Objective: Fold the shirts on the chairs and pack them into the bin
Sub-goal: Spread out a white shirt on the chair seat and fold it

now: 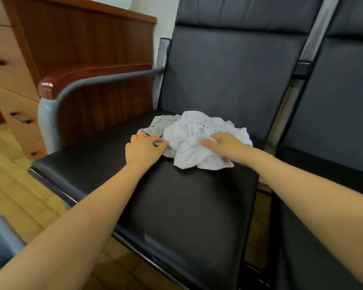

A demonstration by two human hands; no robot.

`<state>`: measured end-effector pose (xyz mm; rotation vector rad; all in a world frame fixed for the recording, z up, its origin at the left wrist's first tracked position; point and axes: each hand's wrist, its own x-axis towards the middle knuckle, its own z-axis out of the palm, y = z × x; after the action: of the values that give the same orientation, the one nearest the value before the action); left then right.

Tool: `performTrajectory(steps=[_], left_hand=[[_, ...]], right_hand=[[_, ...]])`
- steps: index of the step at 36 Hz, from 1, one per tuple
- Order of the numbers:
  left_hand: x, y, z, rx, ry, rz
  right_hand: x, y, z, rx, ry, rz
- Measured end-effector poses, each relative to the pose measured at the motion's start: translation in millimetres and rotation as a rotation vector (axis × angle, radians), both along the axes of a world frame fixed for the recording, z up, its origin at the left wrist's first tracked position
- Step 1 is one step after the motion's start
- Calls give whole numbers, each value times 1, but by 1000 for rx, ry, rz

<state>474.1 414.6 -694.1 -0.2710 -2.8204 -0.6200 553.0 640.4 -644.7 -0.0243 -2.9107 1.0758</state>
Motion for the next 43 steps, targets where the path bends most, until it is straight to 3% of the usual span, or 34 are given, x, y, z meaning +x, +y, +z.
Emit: performTrajectory(steps=[6, 11, 15, 19, 22, 25, 30, 35, 37, 39, 43], left_hand=[[8, 0, 2, 13, -10, -8], [21, 2, 8, -14, -133, 17], [55, 30, 34, 471, -87, -29], [122, 87, 96, 962, -125, -362], [173, 130, 135, 1036, -187, -601], [219, 166, 155, 956, -193, -739], [280, 201, 172, 1035, -122, -747], [309, 219, 197, 1545, -418, -637], [309, 228, 205, 1657, -584, -597], [304, 235, 206, 1676, -706, -578], [296, 254, 187, 1440, -726, -526]], right_hand=[[29, 19, 74, -949, 89, -47], [69, 28, 142, -1199, 297, -114], [100, 39, 183, -1318, 387, -165], [131, 52, 219, -1373, 459, -200], [156, 59, 236, -1386, 519, -209], [189, 69, 250, -1390, 576, -235], [252, 106, 258, -1403, 629, -320], [312, 172, 249, -1298, 615, -506], [331, 201, 237, -1219, 583, -579], [345, 228, 221, -1130, 574, -652], [367, 267, 171, -1006, 538, -855]])
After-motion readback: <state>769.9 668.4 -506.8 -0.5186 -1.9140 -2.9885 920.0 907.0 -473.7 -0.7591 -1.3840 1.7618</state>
